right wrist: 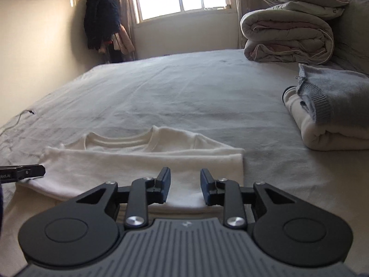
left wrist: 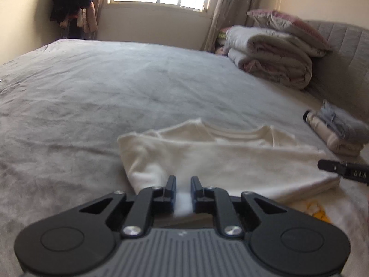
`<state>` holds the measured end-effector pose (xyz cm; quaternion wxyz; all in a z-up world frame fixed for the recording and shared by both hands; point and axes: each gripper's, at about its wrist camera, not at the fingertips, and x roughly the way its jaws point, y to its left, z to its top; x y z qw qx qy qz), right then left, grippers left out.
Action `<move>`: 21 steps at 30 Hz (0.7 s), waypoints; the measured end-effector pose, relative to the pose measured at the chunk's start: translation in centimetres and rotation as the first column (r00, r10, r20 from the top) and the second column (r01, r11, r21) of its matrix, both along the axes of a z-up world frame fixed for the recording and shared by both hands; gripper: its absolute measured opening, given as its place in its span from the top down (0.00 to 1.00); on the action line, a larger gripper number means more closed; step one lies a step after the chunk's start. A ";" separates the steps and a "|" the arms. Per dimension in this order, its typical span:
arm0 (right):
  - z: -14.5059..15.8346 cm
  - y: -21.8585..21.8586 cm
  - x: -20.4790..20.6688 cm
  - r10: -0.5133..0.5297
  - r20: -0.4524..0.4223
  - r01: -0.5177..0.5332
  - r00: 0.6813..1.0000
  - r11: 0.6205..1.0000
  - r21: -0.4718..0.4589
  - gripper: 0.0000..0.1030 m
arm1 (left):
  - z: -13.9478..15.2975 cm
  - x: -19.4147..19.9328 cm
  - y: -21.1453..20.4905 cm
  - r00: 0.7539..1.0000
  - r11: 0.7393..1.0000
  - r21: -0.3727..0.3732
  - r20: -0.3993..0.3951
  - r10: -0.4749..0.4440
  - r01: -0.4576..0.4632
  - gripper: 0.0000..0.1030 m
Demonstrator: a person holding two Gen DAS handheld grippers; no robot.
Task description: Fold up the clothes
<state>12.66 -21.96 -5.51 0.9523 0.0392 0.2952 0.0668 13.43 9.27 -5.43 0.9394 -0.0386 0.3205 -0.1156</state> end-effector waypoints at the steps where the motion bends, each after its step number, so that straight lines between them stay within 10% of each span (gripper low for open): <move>1: -0.5 0.2 0.3 -0.005 -0.017 0.005 1.000 1.000 -0.023 0.72 | 0.1 -0.3 0.0 1.000 1.000 0.007 0.003 0.004 -0.004 0.87; 21: 9.1 -2.6 -7.3 -0.052 -0.110 0.060 0.993 0.996 0.071 0.53 | 7.5 -10.1 2.5 0.994 0.994 -0.066 -0.063 0.085 -0.089 0.59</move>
